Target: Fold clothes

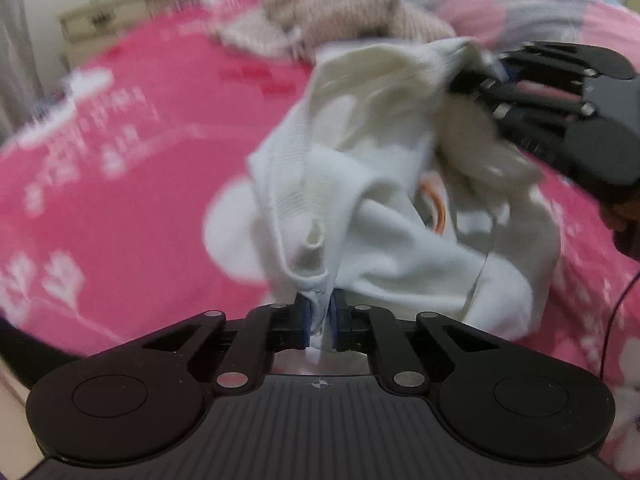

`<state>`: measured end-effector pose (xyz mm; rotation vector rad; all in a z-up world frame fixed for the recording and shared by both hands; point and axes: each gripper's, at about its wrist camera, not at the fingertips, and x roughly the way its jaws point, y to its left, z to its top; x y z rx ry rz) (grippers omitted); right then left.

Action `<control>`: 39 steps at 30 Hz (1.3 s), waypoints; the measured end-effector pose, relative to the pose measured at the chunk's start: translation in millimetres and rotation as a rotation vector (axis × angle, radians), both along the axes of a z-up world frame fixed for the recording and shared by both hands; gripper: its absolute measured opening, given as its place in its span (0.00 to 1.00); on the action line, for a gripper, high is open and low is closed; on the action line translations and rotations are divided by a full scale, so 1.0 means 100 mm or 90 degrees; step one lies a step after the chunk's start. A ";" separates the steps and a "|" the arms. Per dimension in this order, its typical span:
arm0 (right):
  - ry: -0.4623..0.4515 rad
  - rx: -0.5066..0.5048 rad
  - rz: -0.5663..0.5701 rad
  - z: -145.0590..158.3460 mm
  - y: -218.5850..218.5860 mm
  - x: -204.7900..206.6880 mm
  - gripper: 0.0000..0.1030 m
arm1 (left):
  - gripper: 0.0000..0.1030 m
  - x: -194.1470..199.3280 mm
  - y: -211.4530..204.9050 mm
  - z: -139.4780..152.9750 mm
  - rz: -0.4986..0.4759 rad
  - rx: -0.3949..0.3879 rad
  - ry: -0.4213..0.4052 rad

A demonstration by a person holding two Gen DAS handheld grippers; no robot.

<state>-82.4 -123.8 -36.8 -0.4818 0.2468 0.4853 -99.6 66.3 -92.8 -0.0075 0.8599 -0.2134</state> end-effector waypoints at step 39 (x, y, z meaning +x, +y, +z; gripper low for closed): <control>-0.370 0.166 -0.144 3.24 -0.96 -1.88 0.08 | 0.06 -0.68 0.19 3.81 0.002 -0.016 -0.642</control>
